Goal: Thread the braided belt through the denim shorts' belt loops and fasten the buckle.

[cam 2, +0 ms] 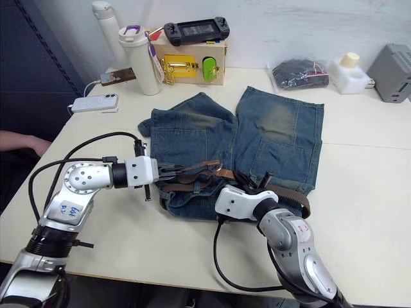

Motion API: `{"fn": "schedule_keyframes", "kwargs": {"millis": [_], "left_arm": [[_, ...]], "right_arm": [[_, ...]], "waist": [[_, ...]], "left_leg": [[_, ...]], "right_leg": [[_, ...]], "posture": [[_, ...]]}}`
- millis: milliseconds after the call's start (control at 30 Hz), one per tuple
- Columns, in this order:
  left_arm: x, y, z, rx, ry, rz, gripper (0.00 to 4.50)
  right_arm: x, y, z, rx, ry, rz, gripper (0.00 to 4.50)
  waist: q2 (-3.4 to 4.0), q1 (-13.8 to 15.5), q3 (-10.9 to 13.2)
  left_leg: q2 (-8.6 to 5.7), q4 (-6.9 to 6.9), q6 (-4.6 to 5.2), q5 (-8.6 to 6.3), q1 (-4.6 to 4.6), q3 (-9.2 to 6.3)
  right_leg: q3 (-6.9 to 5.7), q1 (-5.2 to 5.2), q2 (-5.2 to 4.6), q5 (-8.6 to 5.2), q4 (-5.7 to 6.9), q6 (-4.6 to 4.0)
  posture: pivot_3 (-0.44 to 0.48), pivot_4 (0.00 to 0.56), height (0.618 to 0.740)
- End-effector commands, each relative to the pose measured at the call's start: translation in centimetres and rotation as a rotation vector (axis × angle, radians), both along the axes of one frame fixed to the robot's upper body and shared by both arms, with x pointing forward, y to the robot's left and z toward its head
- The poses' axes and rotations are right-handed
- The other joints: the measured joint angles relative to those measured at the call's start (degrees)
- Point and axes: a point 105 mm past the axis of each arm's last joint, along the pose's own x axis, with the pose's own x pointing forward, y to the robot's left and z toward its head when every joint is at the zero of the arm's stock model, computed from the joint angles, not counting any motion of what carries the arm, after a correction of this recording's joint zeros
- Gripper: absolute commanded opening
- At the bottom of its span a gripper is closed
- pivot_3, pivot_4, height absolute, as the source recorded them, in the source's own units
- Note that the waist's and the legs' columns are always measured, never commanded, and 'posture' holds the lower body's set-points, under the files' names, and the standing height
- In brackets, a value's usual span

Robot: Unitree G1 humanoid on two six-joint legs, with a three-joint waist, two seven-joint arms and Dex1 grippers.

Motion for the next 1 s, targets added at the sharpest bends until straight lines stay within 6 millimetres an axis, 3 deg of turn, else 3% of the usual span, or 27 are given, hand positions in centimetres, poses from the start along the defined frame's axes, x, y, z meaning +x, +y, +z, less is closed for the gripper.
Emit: {"fn": "schedule_keyframes", "kwargs": {"millis": [33,567,1000], "left_arm": [[-0.1,0.0,1.3,0.021,-0.057,-0.020,0.00],[-1.5,0.1,2.2,0.056,-0.072,-0.092,0.00],[-0.4,-0.3,2.6,0.089,-0.097,-0.123,0.00]], "right_arm": [[0.1,-0.5,1.0,0.011,-0.043,-0.024,0.01],[0.2,-0.4,0.7,0.031,-0.024,-0.029,0.01],[-0.4,1.0,0.7,-0.003,-0.036,0.083,0.01]], "waist": [[0.00,0.00,0.00],[0.00,-0.06,0.00],[0.00,-0.21,0.00]], "left_leg": [[0.00,0.00,0.00,0.00,0.00,0.01],[0.00,0.03,-0.01,-0.01,0.00,0.01],[0.00,0.08,-0.03,-0.02,-0.04,0.02]], "right_leg": [[0.00,-0.01,0.00,0.00,0.01,0.00],[0.03,-0.04,0.00,0.00,0.11,-0.01],[0.04,-0.09,0.00,-0.01,0.16,-0.01]], "posture": [[0.000,0.150,0.645],[0.000,0.150,0.645],[0.000,0.150,0.645]]}}
